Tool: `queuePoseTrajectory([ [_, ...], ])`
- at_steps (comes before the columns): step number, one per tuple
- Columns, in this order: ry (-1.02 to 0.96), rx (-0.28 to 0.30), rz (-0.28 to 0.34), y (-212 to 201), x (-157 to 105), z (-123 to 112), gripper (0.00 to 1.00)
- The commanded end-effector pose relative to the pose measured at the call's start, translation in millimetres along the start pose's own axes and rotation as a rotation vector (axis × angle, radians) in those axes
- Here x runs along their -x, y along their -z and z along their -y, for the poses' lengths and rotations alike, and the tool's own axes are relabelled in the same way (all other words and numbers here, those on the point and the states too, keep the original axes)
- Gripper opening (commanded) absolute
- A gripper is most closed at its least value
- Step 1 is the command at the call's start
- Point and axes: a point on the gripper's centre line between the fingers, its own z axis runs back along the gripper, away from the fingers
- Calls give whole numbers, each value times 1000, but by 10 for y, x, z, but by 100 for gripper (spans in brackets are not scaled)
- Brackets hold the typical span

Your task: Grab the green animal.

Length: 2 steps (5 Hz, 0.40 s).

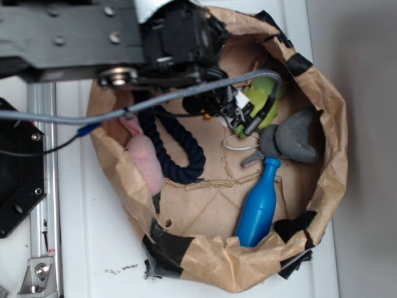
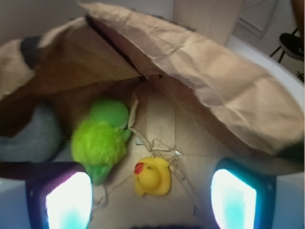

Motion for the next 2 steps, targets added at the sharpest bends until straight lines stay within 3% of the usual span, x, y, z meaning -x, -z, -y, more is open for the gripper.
queuePoseTrajectory([
  [1,37,73,-6,345,-295,384,100],
  [2,102,55,-17,532,-232,539,100],
])
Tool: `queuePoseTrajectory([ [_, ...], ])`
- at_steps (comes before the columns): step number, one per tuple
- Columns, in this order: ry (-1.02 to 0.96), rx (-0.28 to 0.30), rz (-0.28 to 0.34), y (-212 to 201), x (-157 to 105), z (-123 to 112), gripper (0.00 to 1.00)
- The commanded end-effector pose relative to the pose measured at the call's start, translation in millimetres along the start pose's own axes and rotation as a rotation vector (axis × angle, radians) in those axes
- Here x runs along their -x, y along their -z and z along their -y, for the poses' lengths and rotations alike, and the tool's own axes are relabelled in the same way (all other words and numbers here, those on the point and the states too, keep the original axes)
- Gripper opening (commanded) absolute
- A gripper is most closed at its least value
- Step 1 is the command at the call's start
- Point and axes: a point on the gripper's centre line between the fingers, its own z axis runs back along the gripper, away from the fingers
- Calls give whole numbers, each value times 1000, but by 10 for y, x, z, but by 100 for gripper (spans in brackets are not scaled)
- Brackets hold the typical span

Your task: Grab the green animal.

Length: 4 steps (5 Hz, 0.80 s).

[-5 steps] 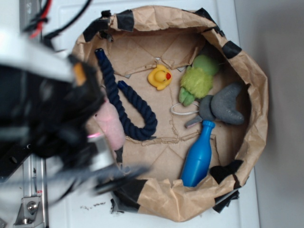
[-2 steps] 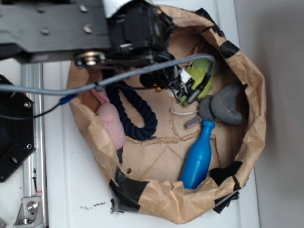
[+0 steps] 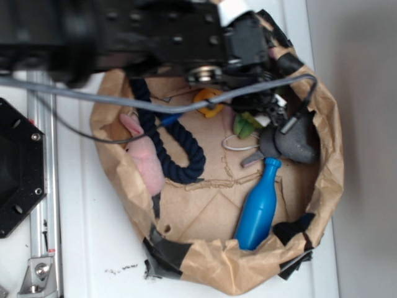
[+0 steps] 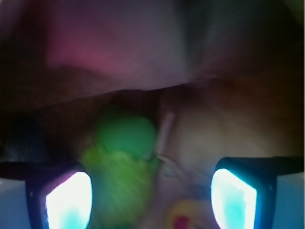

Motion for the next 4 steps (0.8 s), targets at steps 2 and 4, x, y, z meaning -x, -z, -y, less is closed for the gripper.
queuePoseTrajectory([
  [2,97,-5,-138,289,101,176,0],
  [4,305,-142,-295,-288,459,69,0],
])
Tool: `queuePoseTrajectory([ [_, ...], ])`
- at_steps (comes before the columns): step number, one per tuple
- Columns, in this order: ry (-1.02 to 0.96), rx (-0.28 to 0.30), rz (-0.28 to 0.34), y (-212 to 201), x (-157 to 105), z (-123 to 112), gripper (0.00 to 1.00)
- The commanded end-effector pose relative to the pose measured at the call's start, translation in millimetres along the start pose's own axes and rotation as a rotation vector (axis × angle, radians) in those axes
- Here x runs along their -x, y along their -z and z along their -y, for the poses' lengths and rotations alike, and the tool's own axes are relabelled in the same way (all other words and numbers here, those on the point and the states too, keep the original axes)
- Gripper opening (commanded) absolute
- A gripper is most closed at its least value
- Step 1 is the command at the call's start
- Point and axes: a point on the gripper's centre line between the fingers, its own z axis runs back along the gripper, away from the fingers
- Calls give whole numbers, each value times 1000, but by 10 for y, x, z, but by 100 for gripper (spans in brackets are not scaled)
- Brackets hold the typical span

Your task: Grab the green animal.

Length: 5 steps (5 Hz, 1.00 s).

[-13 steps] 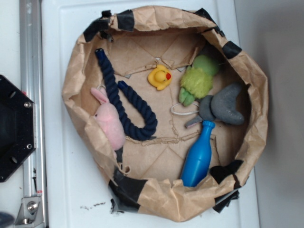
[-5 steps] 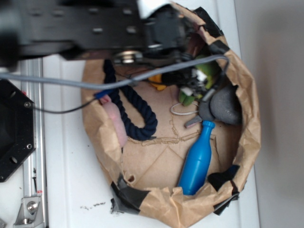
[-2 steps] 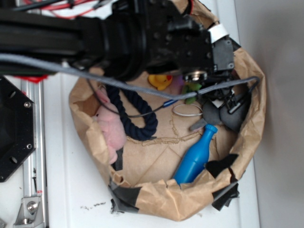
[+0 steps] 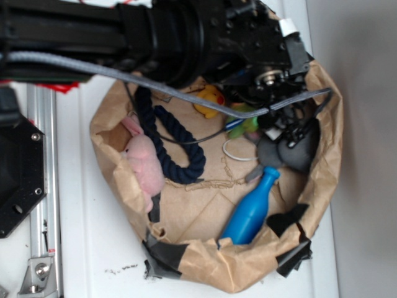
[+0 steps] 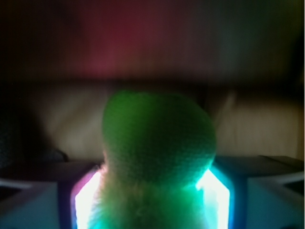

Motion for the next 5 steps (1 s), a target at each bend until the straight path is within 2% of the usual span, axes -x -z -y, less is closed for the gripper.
queuePoseTrajectory([
  [1,358,46,3,-937,418,-54,0],
  [2,554,-71,-51,-1442,560,28,0],
  [3,542,-24,-51,-1820,515,-2,0],
  [4,528,13,-53,-1892,469,-107,0],
  [5,519,5,-36,-1895,473,-148,0],
])
